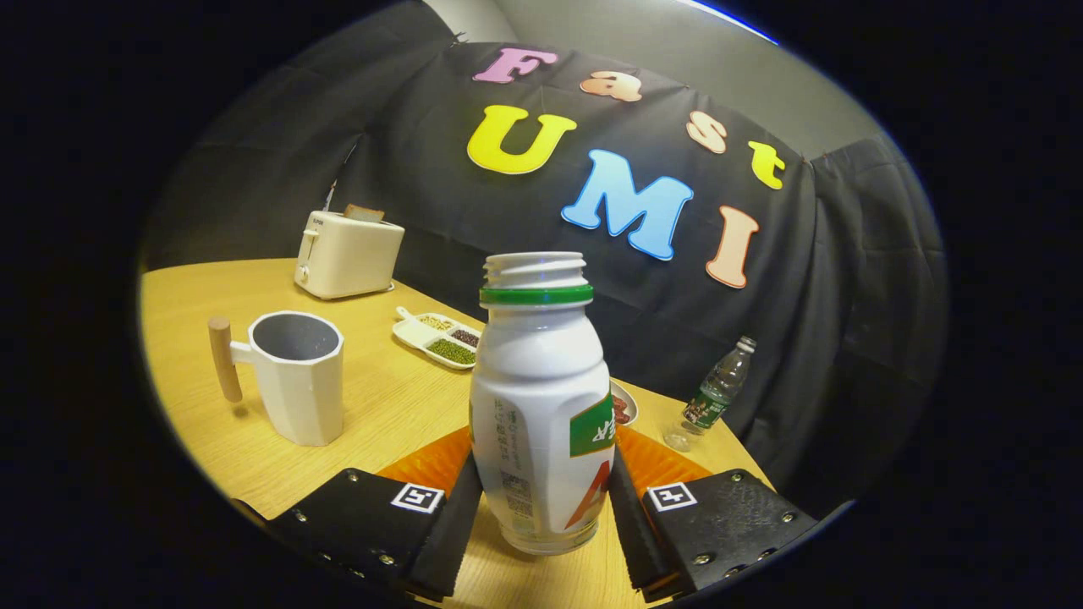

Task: Take the bottle from table, then pour the juice into the cup, finally place the bottle on the coaster

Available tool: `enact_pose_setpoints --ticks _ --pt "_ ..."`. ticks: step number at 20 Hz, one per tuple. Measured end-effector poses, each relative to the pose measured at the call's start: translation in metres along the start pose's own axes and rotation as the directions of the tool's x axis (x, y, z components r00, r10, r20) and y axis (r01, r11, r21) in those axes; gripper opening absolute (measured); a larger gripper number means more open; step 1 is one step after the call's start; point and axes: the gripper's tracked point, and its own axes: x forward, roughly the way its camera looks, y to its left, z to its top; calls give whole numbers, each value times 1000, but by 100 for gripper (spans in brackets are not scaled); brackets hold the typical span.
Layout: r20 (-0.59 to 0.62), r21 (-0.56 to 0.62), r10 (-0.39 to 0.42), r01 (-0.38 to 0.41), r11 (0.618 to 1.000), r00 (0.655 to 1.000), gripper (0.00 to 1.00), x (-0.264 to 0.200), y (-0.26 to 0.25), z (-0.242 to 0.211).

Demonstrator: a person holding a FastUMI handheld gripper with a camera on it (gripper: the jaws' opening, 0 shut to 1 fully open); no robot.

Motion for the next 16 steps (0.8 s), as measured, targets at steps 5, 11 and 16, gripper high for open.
enact_pose_setpoints --ticks 5,11,16 --pt "13 -141 1 1 990 1000 73 4 13 6" --pt "11 -266 15 -12 964 1000 73 10 28 13" --pt "20 -353 20 -12 936 1000 73 12 38 18"
